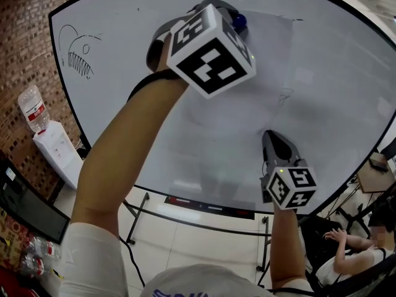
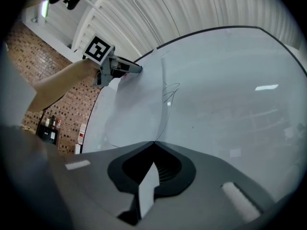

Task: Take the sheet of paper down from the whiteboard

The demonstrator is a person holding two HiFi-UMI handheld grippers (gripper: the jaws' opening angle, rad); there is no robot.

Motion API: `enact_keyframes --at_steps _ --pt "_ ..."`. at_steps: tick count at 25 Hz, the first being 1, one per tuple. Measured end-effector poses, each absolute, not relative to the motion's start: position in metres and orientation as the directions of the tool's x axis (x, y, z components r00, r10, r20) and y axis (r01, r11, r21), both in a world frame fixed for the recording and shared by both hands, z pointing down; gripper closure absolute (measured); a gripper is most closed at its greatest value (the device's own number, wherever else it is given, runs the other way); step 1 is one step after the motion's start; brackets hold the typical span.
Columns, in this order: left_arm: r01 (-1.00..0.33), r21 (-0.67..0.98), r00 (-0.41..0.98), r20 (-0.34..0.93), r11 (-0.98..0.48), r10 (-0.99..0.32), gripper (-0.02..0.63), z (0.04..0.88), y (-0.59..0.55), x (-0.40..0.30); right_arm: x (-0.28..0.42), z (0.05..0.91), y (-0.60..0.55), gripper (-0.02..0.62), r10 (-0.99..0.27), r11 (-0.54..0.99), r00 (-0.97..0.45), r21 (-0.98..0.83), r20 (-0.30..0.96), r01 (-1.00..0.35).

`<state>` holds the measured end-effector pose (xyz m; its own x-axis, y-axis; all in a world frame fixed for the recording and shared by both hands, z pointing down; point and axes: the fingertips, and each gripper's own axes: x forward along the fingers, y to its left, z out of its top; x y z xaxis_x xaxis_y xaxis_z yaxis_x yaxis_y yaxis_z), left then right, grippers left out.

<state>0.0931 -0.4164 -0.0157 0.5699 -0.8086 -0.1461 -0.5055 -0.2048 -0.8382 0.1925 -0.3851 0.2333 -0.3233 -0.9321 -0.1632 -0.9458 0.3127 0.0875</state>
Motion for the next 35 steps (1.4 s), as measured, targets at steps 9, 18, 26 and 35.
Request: enact_keyframes --at_steps 9,18,26,35 --pt "-0.526 -0.808 0.609 -0.141 -0.265 -0.780 0.472 -0.005 -0.417 0.094 0.203 0.234 -0.370 0.588 -0.921 0.323 -0.336 0.098 -0.197 -0.941" --pt "-0.549 -0.758 0.683 -0.162 -0.354 -0.712 0.472 0.032 -0.375 0.080 0.217 0.244 -0.353 0.588 -0.918 0.337 -0.350 0.098 -0.188 -0.937" --pt "-0.609 -0.681 0.670 -0.167 -0.407 -0.723 0.472 0.100 -0.358 0.034 0.247 0.269 -0.331 0.588 -0.939 0.305 -0.320 0.129 -0.123 -0.944" --pt "-0.700 -0.418 0.666 -0.089 -0.579 -0.741 0.471 0.204 -0.363 -0.005 0.288 0.303 -0.310 0.588 -0.958 0.261 -0.274 0.137 -0.085 -0.956"
